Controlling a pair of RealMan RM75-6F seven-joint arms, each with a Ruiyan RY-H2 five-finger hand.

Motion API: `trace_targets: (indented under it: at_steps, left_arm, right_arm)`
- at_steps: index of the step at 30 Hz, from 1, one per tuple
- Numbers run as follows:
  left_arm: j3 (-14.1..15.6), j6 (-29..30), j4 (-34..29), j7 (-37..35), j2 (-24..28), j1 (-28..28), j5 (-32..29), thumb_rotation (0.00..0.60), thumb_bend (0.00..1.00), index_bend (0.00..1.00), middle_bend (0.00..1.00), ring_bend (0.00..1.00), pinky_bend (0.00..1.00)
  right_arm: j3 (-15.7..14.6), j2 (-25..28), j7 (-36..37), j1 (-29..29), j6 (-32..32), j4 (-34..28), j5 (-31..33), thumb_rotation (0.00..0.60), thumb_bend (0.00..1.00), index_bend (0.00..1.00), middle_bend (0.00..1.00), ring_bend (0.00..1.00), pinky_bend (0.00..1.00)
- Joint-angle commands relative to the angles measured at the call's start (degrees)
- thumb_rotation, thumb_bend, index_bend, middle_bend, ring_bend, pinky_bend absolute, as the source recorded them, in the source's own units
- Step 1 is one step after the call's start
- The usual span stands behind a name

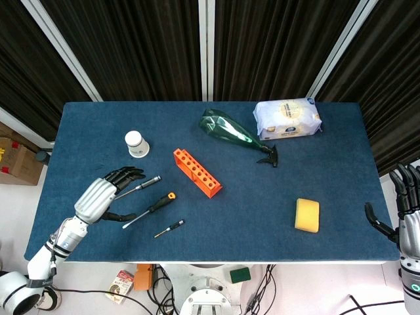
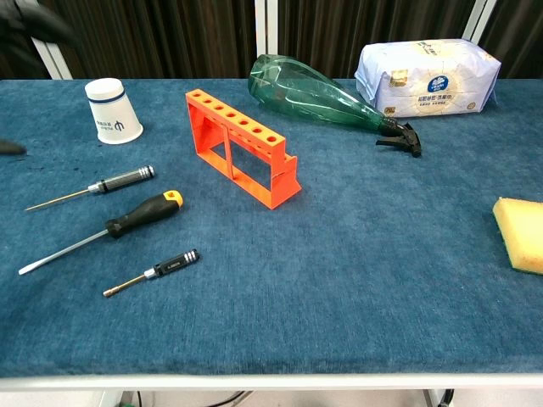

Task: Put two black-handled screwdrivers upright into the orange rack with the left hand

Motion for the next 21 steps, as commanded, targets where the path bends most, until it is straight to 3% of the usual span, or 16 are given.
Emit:
trace_targets:
  at_steps: [1,5,10,18,20,21]
  left_arm:
    - [1.8,-2.2,-0.5,2.5,-0.7,-0.2,0.1,0.600,0.08,0.29,0.21,0.14,0.26]
    - [2.8,-3.9,0.8,5.1,-3.2,-0.6,0.5,0.600,0.09,0.36,0.23,0.14,0.26]
    - [3.2,-7.0,1.2,8.4,-6.8,-1.4,-0.8,0.600,0.09,0.36,0.24,0.14,0.26]
    - [1.8,-9.0,3.1,22.7,-13.9,-1.8,-3.9,0.600,0.15,0.40,0.25,0.14,0.26]
    - [1.8,-9.1,4.2,26.6,-15.9,-1.7,-4.2,0.585,0.16,0.43,0.26,0.14,0.25]
    - [1.9,-9.5,4.2,27.5,-16.6,-1.7,-4.7,0.544,0.16,0.43,0.26,0.14,0.25]
  right_arm:
    - [0.1,0.1,0.1,0.1,-0.1,0.2,0.3,0.600,0.37,0.00,0.00,0.00,0.00]
    - [0.3,-0.1,0.2,0.2,-0.1,0.6,0.8,0.600,0.37,0.00,0.00,0.00,0.00]
    - [0.4,-0.3,0.1,0.1,-0.5,0.9,1.6,0.600,0.37,0.00,0.00,0.00,0.00]
    - [0.7,-0.3,0.3,-0.3,-0.3,1.1,2.8,0.600,0.37,0.00,0.00,0.00,0.00]
    - [0.7,-0.2,0.4,-0.4,-0.3,1.1,2.9,0.600,0.37,0.00,0.00,0.00,0.00]
    - [0.7,-0.3,0.4,-0.4,-0.3,1.1,3.0,0.600,0.37,0.00,0.00,0.00,0.00]
